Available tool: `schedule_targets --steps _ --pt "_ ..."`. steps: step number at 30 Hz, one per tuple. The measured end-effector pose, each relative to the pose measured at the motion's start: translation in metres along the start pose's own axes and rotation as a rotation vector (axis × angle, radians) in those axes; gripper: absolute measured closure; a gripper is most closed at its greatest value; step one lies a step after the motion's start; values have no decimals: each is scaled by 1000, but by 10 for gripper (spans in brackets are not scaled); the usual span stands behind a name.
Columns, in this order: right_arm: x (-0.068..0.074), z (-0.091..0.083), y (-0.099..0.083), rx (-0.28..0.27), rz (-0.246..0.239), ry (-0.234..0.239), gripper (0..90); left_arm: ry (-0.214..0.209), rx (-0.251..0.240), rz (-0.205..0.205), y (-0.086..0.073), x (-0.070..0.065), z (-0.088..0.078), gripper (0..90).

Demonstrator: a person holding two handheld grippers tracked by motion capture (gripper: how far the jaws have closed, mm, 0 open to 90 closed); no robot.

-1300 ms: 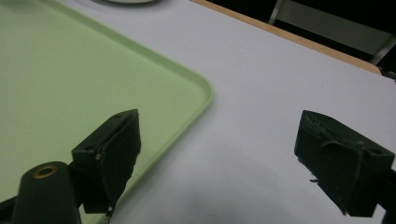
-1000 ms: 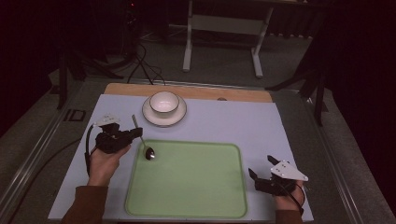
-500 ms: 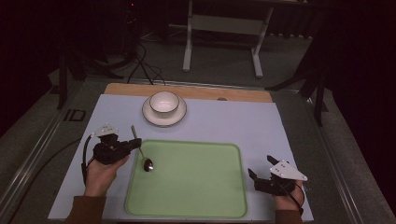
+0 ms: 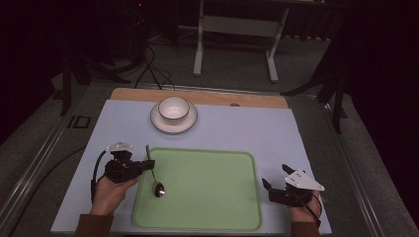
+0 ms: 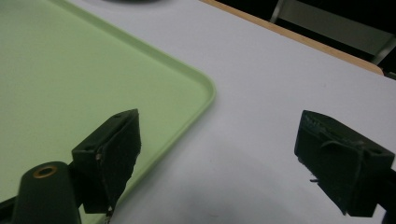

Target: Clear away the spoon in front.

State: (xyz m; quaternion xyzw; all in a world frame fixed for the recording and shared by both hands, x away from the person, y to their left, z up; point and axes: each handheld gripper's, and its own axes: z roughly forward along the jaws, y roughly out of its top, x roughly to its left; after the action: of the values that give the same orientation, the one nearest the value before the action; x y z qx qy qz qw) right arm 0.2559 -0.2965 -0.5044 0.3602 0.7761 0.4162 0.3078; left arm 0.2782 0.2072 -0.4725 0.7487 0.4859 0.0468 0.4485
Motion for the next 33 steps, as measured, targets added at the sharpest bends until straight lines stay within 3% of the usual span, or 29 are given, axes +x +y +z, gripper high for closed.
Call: schedule_targets --steps 8,13,33 --pt "0 0 0 4 -1 0 141 -2 2 -1 -13 12 18 840" --pt "0 0 0 5 -4 0 141 -8 8 -3 -18 12 24 828" --pt "0 0 1 3 -11 1 142 -42 8 -60 -44 8 23 805"
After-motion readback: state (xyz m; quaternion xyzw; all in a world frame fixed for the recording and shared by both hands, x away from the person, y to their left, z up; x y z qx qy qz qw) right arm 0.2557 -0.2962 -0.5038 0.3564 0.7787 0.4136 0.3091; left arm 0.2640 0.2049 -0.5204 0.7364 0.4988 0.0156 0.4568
